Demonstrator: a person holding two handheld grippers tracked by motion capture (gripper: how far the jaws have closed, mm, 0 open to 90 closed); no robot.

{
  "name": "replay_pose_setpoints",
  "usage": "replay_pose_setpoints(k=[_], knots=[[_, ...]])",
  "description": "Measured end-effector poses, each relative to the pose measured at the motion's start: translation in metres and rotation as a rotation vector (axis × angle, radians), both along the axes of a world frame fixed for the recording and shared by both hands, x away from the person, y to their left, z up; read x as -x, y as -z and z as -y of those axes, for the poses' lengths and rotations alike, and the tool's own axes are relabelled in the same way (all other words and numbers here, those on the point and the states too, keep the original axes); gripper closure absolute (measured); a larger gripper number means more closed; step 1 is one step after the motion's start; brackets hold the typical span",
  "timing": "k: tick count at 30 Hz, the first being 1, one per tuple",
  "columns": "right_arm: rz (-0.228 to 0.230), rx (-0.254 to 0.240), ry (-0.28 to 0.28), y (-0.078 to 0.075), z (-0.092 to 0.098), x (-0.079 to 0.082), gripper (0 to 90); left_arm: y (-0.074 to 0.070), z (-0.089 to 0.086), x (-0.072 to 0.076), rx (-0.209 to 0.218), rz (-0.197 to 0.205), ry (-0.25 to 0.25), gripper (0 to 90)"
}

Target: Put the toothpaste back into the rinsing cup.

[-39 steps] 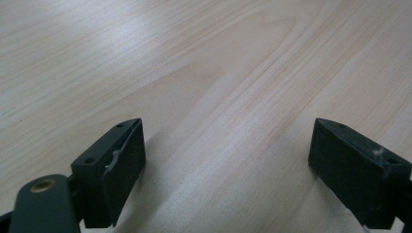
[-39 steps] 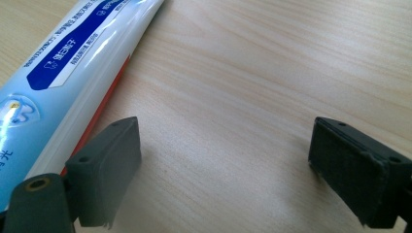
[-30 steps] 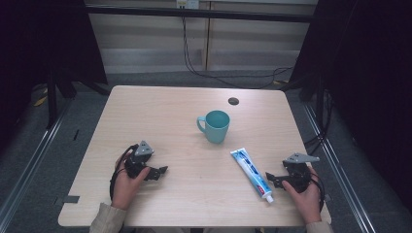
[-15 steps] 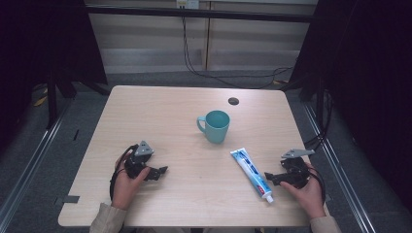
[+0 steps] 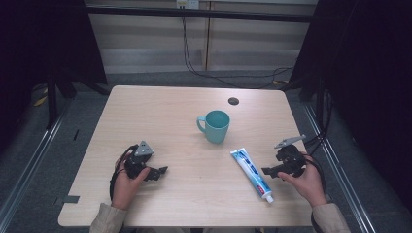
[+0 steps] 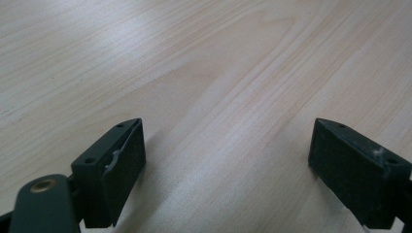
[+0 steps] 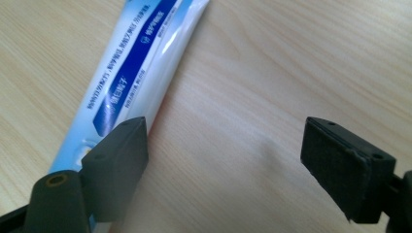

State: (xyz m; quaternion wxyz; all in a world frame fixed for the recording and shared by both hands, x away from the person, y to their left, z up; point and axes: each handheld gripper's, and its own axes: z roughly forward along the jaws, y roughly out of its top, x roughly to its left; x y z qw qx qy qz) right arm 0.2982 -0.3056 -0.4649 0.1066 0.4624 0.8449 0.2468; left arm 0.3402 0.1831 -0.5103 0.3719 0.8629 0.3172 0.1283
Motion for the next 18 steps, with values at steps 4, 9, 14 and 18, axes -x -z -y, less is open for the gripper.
replay_pose_setpoints(k=[4,9,14,18], knots=[[-0.009,0.013,-0.010,-0.009,-0.006,-0.005,17.0,0.000,0.000,0.000,0.000,0.000,0.000,13.3],[-0.043,0.014,-0.025,-0.017,-0.014,-0.011,17.0,0.000,0.000,0.000,0.000,0.000,0.000,13.3],[-0.064,0.032,-0.056,-0.022,-0.024,-0.014,17.0,0.000,0.000,0.000,0.000,0.000,0.000,13.2],[-0.080,0.045,-0.073,-0.025,-0.036,-0.018,17.0,0.000,0.000,0.000,0.000,0.000,0.000,13.3]])
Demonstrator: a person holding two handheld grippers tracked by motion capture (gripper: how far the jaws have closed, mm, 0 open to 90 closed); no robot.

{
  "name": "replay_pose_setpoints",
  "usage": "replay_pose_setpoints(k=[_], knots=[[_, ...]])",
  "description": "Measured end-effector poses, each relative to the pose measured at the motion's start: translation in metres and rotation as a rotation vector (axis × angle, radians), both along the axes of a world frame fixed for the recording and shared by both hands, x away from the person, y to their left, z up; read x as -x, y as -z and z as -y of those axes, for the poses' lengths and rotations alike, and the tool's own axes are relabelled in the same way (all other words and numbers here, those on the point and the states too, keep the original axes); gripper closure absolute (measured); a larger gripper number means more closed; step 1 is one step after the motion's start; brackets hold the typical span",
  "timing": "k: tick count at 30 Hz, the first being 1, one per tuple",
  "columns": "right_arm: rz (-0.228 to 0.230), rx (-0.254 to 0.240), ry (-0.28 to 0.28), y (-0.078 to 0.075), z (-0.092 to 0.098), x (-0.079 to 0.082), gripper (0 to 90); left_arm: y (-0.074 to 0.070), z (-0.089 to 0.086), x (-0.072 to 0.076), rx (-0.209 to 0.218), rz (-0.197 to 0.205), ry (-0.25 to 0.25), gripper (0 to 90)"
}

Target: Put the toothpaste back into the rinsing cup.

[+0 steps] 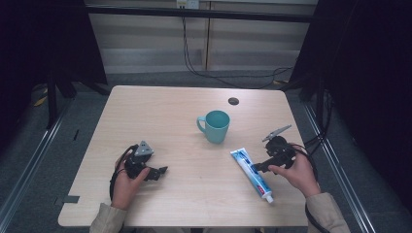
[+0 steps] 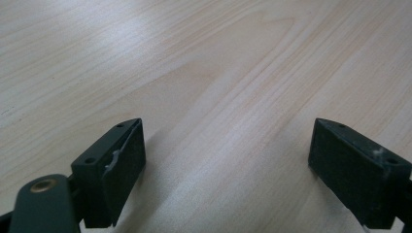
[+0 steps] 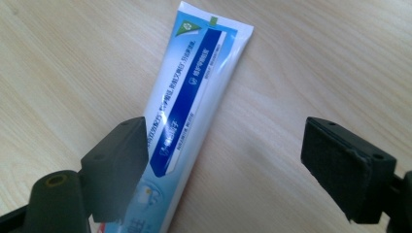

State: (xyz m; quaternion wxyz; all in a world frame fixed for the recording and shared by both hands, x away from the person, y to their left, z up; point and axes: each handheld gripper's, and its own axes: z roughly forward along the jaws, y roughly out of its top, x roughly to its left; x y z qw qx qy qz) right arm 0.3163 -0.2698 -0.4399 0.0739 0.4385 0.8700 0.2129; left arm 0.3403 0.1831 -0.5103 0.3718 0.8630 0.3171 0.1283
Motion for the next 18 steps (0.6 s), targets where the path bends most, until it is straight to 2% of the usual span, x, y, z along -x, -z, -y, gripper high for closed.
replay_pose_setpoints(k=[10,18], knots=[[-0.032,0.024,-0.045,-0.002,-0.020,-0.005,17.0,0.000,0.000,0.000,0.000,0.000,0.000,13.3],[-0.059,0.039,-0.079,0.004,-0.035,-0.009,17.1,0.000,0.000,0.000,0.000,0.000,0.000,13.3]])
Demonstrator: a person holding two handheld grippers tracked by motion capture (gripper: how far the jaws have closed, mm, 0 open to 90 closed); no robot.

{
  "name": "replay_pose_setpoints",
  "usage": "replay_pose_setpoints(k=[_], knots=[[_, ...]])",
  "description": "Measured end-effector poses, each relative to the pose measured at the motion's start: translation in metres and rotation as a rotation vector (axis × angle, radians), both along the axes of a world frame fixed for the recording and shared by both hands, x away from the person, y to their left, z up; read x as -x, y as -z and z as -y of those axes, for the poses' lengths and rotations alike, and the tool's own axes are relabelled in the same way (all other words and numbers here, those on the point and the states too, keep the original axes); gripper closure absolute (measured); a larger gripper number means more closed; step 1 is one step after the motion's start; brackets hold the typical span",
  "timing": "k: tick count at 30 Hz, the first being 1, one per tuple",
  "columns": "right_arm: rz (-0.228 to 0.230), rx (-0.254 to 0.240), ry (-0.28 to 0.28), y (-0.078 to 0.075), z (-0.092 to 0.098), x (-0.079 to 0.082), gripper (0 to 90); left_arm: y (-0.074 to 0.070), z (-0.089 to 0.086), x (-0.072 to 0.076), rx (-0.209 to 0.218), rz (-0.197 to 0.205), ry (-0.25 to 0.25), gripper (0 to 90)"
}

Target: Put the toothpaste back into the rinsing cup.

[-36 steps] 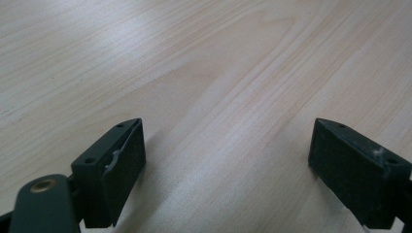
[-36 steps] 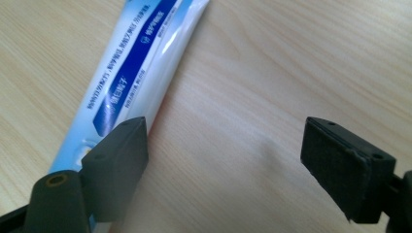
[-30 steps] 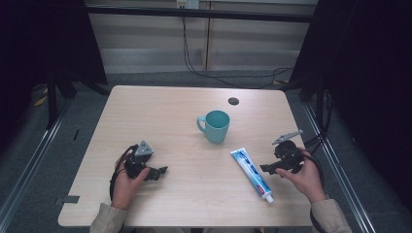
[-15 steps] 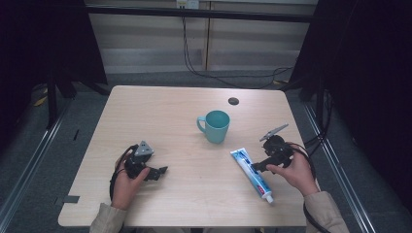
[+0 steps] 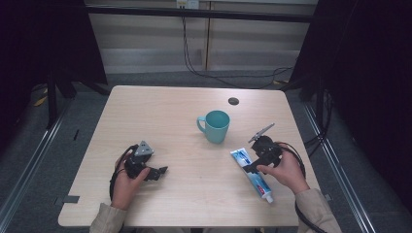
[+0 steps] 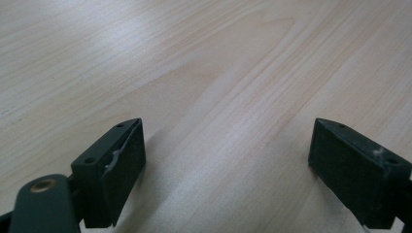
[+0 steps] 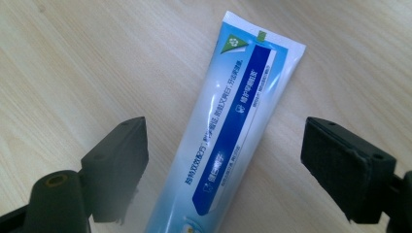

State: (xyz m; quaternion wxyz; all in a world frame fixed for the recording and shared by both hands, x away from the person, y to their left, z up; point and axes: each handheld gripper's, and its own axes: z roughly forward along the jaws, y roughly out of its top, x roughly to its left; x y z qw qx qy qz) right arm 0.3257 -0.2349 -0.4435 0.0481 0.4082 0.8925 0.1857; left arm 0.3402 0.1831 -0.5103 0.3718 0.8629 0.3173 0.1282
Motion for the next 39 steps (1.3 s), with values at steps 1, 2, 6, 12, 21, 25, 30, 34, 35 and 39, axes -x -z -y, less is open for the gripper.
replay_pose_setpoints(k=[1,2,6,12,21,25,30,34,35,39], knots=[[-0.003,0.004,-0.001,0.001,-0.002,-0.001,17.1,0.000,0.000,0.000,0.000,0.000,0.000,13.3],[-0.009,0.010,0.003,0.001,-0.003,-0.001,17.2,0.000,0.000,0.000,0.000,0.000,0.000,13.3],[-0.024,0.021,0.006,0.004,-0.006,-0.005,17.6,0.000,0.000,0.000,0.001,0.000,0.000,13.3],[-0.043,0.028,0.014,0.009,-0.010,-0.010,18.3,0.000,0.000,0.000,0.000,0.000,0.000,13.3],[-0.070,0.061,0.009,0.021,-0.015,-0.015,21.9,0.000,0.000,0.000,0.000,0.000,0.000,13.3],[-0.071,0.071,0.006,0.024,-0.016,-0.017,22.5,0.000,0.000,0.000,0.000,0.000,0.000,13.2],[-0.082,0.076,0.015,0.026,-0.016,-0.018,26.0,0.000,0.000,0.000,0.001,0.000,0.000,13.3],[-0.082,0.080,0.031,0.029,-0.015,-0.019,27.4,0.000,0.000,0.000,0.001,0.000,0.000,13.3],[-0.081,0.086,0.031,0.030,-0.015,-0.020,31.5,0.000,0.000,0.000,0.001,0.000,-0.001,13.3],[-0.094,0.095,0.051,0.031,-0.017,-0.020,33.4,0.000,0.000,0.000,0.001,0.000,-0.001,13.3]])
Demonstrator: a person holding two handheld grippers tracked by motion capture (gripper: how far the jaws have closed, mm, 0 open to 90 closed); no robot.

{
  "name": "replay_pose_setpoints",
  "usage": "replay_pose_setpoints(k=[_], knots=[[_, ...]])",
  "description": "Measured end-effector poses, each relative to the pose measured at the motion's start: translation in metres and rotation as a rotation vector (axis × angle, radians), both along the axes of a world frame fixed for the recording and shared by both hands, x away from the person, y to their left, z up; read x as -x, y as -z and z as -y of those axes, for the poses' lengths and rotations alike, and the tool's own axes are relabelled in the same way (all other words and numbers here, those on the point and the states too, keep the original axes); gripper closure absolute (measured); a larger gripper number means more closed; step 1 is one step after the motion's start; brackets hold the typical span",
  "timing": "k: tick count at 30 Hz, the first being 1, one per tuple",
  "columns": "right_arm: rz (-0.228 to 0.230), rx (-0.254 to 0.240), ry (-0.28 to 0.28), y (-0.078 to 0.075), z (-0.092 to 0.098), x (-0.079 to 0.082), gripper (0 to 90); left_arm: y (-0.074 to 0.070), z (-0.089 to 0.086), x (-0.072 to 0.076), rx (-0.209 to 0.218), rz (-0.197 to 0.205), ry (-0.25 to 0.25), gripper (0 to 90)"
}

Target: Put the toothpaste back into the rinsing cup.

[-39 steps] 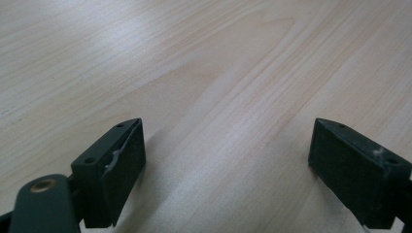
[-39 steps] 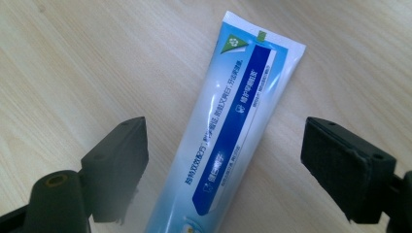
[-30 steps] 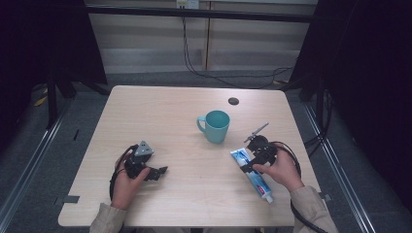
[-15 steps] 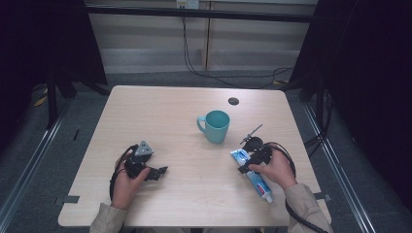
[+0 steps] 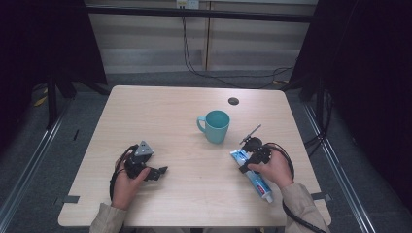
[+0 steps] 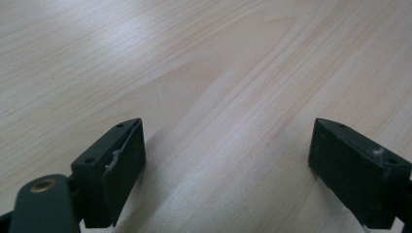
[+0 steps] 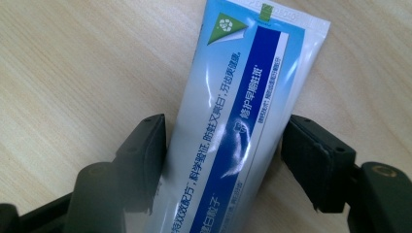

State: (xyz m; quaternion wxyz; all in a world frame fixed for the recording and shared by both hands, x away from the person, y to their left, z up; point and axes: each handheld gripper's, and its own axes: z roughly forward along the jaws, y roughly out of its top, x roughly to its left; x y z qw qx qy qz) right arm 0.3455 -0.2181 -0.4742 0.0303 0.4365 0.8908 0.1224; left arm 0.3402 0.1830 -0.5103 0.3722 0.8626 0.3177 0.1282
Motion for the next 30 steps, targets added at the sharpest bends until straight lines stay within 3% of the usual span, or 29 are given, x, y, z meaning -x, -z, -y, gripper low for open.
replay_pose_setpoints(k=[4,9,13,16,17,19,27,30], knots=[[-0.013,0.008,0.026,-0.001,-0.002,0.000,35.0,0.000,0.000,0.000,0.000,0.000,0.000,13.3],[-0.025,0.054,0.066,-0.002,-0.008,-0.001,39.5,0.000,0.000,0.000,-0.001,0.000,0.001,13.3],[-0.046,0.066,0.107,-0.003,-0.011,0.000,48.7,0.000,0.000,0.000,-0.001,0.000,0.001,13.3],[-0.048,0.075,0.130,-0.005,-0.014,0.000,61.1,0.000,0.000,0.000,0.000,0.000,0.000,13.3],[-0.044,0.071,0.134,-0.007,-0.014,0.001,68.0,0.000,0.000,0.000,0.000,0.000,0.000,13.3],[-0.047,0.044,0.165,-0.011,-0.010,0.001,73.3,0.000,0.000,0.000,0.000,0.000,0.000,13.2],[-0.047,-0.035,0.182,-0.012,0.002,0.003,74.3,0.000,0.000,0.000,-0.002,0.000,0.001,13.3],[-0.022,-0.082,0.179,-0.017,0.008,0.006,74.3,0.000,0.000,0.000,-0.001,0.000,0.000,13.3]])
